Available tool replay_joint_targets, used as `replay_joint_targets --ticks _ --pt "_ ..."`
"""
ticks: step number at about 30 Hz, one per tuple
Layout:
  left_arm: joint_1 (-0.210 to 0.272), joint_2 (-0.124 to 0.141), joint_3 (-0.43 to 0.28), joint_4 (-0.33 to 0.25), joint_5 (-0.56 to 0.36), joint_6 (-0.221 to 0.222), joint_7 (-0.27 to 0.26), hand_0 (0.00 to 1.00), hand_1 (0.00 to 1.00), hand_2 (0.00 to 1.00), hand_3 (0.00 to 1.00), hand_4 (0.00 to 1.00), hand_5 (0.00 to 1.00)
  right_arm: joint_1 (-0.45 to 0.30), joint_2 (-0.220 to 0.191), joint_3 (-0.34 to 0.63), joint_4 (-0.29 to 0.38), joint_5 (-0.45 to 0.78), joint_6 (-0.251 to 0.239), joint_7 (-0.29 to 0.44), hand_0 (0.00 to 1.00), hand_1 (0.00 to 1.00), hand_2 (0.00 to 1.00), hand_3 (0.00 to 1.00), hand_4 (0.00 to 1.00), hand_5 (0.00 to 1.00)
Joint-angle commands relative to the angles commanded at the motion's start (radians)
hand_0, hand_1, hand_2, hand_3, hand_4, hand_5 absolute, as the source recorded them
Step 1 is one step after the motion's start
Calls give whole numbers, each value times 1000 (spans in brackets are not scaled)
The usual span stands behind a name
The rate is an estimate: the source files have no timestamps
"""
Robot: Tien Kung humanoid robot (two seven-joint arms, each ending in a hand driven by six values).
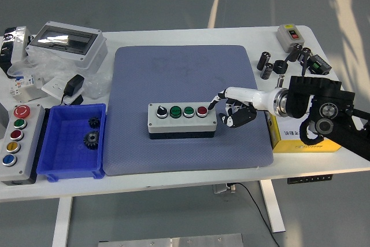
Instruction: Pick up the button,place it on the desk,press the button,press the button
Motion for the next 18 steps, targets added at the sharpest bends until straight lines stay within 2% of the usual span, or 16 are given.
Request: replay_joint_targets --ticks 10,18 --pt "-3 0 1 0 1 -1 0 629 566 542 592 543 129 12 36 -18 -28 3 -27 13 2 88 191 787 247 2" --pt "-5 1 3 0 -1 -2 -1 629 566 542 592 543 128 19 65 -68 -85 6 -46 18 2 86 189 780 249 2"
